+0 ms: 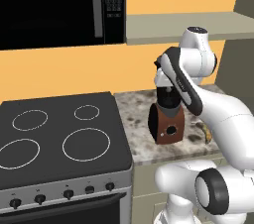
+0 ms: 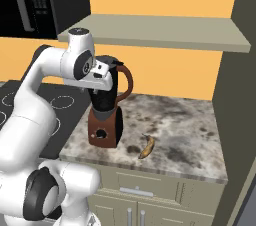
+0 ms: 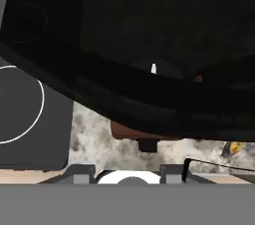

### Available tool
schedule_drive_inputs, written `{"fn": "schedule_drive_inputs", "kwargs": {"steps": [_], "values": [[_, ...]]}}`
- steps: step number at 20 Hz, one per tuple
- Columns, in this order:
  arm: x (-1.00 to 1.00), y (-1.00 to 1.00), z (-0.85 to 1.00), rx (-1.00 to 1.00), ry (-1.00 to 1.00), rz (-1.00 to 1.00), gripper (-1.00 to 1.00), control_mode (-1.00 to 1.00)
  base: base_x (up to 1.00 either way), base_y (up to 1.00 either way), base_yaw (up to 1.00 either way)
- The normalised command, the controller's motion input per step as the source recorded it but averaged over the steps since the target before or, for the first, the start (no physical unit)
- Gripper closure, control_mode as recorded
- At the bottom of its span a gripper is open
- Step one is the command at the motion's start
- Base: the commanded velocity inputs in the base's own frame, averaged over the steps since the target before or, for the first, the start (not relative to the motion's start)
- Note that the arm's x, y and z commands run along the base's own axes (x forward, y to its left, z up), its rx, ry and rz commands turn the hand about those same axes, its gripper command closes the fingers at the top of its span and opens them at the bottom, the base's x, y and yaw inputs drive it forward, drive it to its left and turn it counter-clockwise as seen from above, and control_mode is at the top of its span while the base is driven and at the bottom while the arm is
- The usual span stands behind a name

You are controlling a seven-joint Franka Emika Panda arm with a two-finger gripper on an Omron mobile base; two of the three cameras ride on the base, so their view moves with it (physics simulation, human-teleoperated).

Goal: Open the blender lid, put the banana in the blender, close the lid, and start the blender.

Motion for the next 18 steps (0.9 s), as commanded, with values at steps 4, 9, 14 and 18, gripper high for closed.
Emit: {"fn": "schedule_drive_inputs", "kwargs": {"steps": [4,9,14,18], "values": [[-0.17,0.00,0.00,0.00,-0.05,0.00,-1.00,-1.00,0.00,0.00,0.00],[-0.16,-0.01,0.29,0.00,-0.14,-0.08,-1.00,-1.00,0.00,0.00,0.00],[-0.11,0.00,1.00,0.00,-0.22,-0.11,-1.00,-1.00,0.00,0.00,0.00],[0.07,-0.12,0.76,0.00,-0.03,-0.04,-1.00,-1.00,0.00,0.00,0.00]]}}
